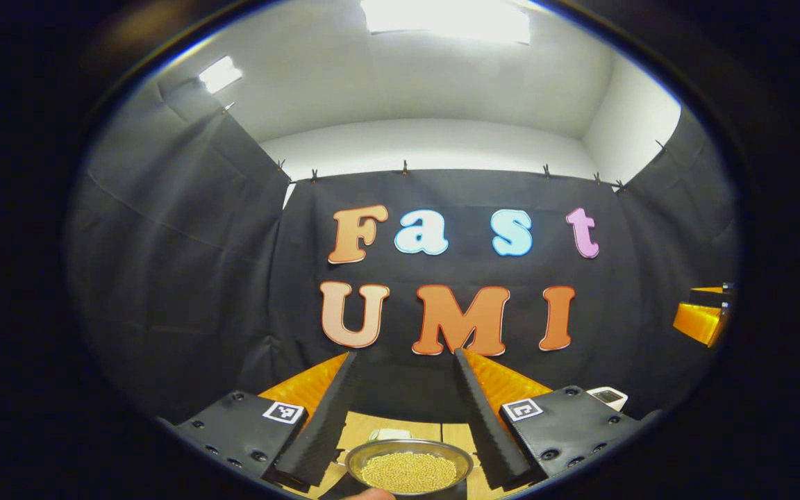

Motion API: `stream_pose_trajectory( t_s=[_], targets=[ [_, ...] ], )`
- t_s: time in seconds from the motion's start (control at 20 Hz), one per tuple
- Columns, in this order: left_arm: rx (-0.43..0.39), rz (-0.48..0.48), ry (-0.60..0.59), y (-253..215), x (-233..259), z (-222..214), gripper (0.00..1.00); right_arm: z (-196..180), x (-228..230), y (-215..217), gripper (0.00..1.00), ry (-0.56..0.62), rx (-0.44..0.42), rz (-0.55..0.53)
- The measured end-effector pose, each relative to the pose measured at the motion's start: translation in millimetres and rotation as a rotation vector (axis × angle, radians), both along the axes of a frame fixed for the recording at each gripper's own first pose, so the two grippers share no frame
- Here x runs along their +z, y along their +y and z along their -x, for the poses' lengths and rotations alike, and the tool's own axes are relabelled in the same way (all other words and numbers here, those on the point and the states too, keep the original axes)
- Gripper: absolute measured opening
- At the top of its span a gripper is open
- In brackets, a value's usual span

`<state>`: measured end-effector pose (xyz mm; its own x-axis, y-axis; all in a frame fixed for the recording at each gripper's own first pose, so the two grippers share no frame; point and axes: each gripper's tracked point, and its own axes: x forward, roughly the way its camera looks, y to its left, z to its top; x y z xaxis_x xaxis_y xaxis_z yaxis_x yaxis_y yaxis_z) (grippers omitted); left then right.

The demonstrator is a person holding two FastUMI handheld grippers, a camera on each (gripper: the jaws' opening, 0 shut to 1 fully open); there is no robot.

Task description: First push the handle of the pot to place it horizontally, then grasp the pot with both hands and set it on the induction cooktop.

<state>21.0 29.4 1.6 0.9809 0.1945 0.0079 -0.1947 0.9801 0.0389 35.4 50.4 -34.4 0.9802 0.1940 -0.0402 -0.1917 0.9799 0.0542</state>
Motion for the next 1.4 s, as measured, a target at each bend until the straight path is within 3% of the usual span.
stream_pose_trajectory(
  t_s=[0.35, 0.5, 0.75, 0.95, 1.2, 1.25, 1.4],
  targets=[
    [-0.02, -0.026, -0.019, -9, 17, 10, 0.92, 2, 3, -22, 0.97, -0.009, -0.031, -0.003],
    [-0.023, -0.015, -0.022, -9, 16, 13, 0.86, 3, -1, -19, 0.95, -0.007, -0.02, -0.005],
    [-0.039, -0.005, -0.063, -10, 25, 10, 0.86, 0, 1, -12, 0.95, -0.029, -0.013, 0.005],
    [-0.061, -0.007, -0.082, -14, 28, 6, 0.96, 0, 3, -7, 0.95, -0.048, -0.01, -0.009],
    [-0.095, -0.03, -0.113, -19, 29, 11, 0.96, 6, 3, -7, 0.95, -0.076, -0.011, 0.003],
    [-0.103, -0.033, -0.116, -18, 27, 13, 0.89, 8, 2, -5, 0.95, -0.079, -0.003, -0.001],
    [-0.09, -0.054, -0.118, -9, 26, 18, 0.9, 5, 0, -13, 0.95, -0.081, -0.026, 0.011]
  ],
)
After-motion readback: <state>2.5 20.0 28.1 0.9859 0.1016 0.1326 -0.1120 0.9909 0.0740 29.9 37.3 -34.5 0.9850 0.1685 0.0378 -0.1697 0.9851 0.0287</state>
